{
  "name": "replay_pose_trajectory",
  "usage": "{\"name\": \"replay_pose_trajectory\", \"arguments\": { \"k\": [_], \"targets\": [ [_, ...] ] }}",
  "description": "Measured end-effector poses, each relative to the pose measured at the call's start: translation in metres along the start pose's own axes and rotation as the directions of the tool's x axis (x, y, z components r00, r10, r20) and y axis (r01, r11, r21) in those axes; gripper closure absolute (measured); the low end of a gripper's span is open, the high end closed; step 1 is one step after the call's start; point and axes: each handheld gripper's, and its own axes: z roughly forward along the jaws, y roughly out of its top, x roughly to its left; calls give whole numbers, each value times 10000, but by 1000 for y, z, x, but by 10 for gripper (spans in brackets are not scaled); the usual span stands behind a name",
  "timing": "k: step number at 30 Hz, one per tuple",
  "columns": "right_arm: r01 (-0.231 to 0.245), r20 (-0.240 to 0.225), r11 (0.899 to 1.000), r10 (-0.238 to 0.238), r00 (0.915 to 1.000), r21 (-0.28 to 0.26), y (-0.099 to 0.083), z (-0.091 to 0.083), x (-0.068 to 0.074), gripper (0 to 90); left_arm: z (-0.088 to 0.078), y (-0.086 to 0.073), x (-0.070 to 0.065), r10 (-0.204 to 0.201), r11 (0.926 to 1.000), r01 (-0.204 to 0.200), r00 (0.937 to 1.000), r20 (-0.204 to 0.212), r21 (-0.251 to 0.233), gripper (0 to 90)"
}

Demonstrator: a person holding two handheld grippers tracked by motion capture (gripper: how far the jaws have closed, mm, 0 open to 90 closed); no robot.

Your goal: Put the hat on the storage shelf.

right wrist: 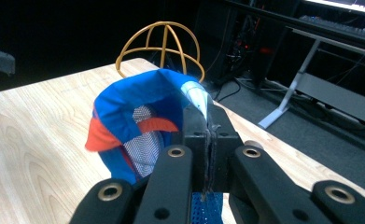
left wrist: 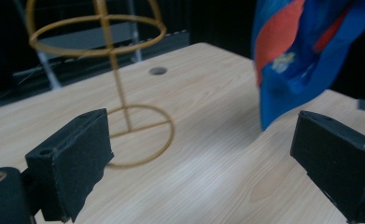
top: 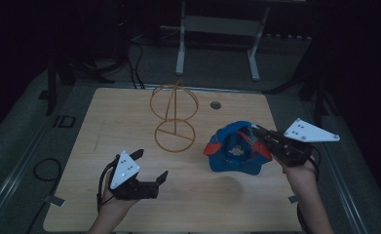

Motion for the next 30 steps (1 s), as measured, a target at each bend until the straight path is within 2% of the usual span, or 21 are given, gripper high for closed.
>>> {"name": "replay_pose_trajectory", "arguments": {
  "k": [1,5,9,11,14,17,18,20,21,23,24,25,27,30],
  "targets": [
    [37,33,10000,-37,10000,1,1,0,1,884,3,4,-2,94,9999,-94,9998,155,-50,59],
    [137,18,9999,-137,9999,-3,3,1,4,884,17,16,-9,485,9988,-481,9982,359,-108,74],
    [198,95,9998,-198,9998,23,4,2,5,884,34,31,-14,457,9987,-441,9965,696,-237,77],
    [135,26,9999,-135,9999,1,4,2,4,884,41,37,-16,477,9986,-458,9962,735,-279,96],
    [59,-56,10000,-60,10000,-28,4,2,5,884,52,49,-20,703,9973,-679,9933,918,-289,109],
    [70,-197,9999,-72,9998,-89,5,4,7,884,61,58,-24,708,9971,-673,9914,1105,-347,123],
    [70,-197,9999,-72,9998,-89,5,4,7,884,61,58,-24,708,9971,-673,9914,1105,-347,141],
    [152,-241,9998,-155,9996,-124,7,5,10,884,68,65,-29,958,9951,-925,9898,1054,-358,142],
    [139,-301,9998,-144,9994,-163,7,6,10,884,71,67,-30,991,9949,-962,9869,1270,-293,148],
    [171,-378,9996,-179,9991,-203,8,7,13,884,77,70,-34,1173,9931,-1162,9853,1244,-157,152],
    [113,-453,9997,-123,9989,-219,9,8,14,884,80,70,-36,1160,9932,-1154,9843,1332,-116,161],
    [137,-519,9996,-150,9985,-253,9,8,15,884,82,72,-37,1200,9927,-1201,9848,1254,-64,161],
    [62,-787,9994,-88,9969,-328,10,10,17,884,85,74,-40,1080,9942,-1071,9862,1256,-135,190],
    [94,-919,9993,-127,9957,-358,11,11,20,884,89,77,-45,1263,9919,-1274,9843,1235,4,205]
  ]
}}
